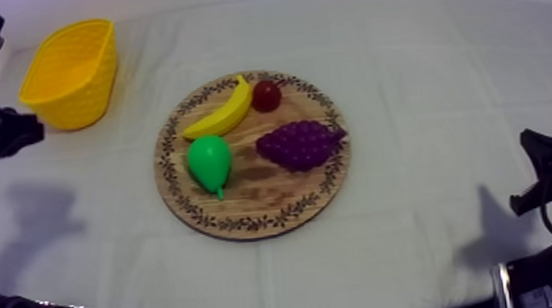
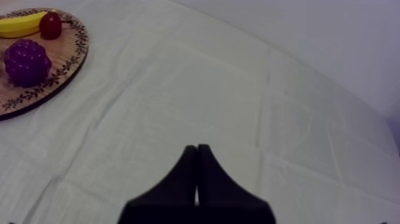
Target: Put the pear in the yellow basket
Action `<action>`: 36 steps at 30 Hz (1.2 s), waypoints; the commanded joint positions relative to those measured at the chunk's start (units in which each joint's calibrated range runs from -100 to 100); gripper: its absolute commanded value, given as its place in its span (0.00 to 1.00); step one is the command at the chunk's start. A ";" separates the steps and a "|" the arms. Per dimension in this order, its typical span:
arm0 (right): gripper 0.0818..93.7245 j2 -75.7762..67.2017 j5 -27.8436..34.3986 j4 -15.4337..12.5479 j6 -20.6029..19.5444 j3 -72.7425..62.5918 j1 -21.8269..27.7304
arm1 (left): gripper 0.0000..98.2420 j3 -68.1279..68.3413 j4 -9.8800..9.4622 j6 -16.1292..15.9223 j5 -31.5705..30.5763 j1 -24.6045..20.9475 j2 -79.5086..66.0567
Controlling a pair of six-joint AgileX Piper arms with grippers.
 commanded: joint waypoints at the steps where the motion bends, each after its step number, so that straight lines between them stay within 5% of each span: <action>1: 0.00 -0.03 -0.01 -0.01 0.00 -0.02 0.01 | 0.00 -4.79 0.17 1.43 4.77 0.16 5.17; 11: 0.00 -0.03 -0.01 -0.01 0.00 -0.02 0.01 | 0.00 -13.92 0.74 8.19 13.52 3.91 16.53; 25: 0.00 -0.03 -0.01 -0.01 0.00 -0.02 0.01 | 0.00 -23.96 0.00 14.87 14.87 12.59 27.30; 36: 0.00 -0.03 -0.01 -0.01 0.00 -0.02 0.01 | 0.00 -39.13 -3.25 20.41 21.05 20.50 34.95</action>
